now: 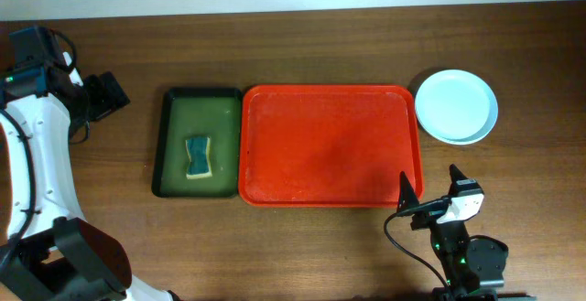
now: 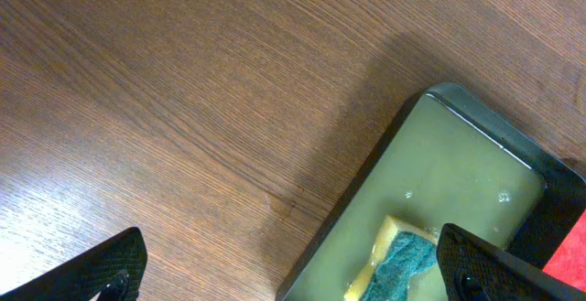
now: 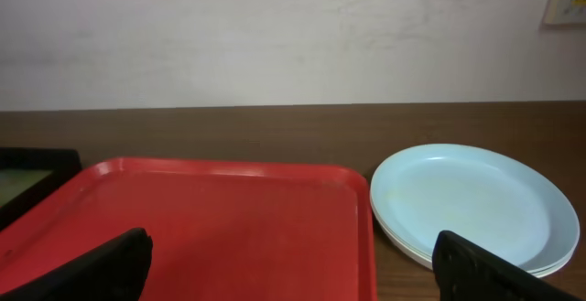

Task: Clean dirty plates on tray and stack at the side

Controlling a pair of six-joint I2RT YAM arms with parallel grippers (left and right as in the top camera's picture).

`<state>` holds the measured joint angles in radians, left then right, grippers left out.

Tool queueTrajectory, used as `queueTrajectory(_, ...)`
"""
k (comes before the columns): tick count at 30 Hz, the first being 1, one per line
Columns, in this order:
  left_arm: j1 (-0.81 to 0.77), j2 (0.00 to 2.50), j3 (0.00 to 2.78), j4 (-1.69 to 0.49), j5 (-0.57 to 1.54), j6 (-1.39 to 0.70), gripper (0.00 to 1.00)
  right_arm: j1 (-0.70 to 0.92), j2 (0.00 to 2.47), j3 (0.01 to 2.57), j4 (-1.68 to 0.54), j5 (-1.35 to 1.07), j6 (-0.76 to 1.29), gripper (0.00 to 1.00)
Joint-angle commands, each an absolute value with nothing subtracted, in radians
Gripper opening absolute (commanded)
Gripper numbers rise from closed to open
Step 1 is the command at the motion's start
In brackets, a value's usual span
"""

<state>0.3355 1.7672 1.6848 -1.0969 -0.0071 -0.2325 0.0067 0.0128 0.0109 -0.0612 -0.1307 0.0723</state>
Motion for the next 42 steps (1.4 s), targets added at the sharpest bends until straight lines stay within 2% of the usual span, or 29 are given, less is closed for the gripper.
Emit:
queueTrajectory(1, 0.343, 1.769, 1.684, -1.097, -0.006, -0.246, 0.99, 0.000, 0.004, 0.006, -0.068, -0.143, -0.001, 0.99)
queueTrajectory(32, 0.335, 1.767, 1.684, -1.097, -0.007, -0.246, 0.99, -0.001, 0.004, 0.006, -0.067, -0.146, -0.004, 0.99)
queueTrajectory(37, 0.303, 1.613, 1.684, -1.097, -0.006, -0.246, 0.99, -0.001, 0.004, 0.006, -0.067, -0.146, -0.004, 0.98)
queueTrajectory(42, 0.165, 1.373, 1.684, -1.097, -0.006, -0.246, 0.99, -0.001, 0.004, 0.006, -0.067, -0.146, -0.004, 0.99)
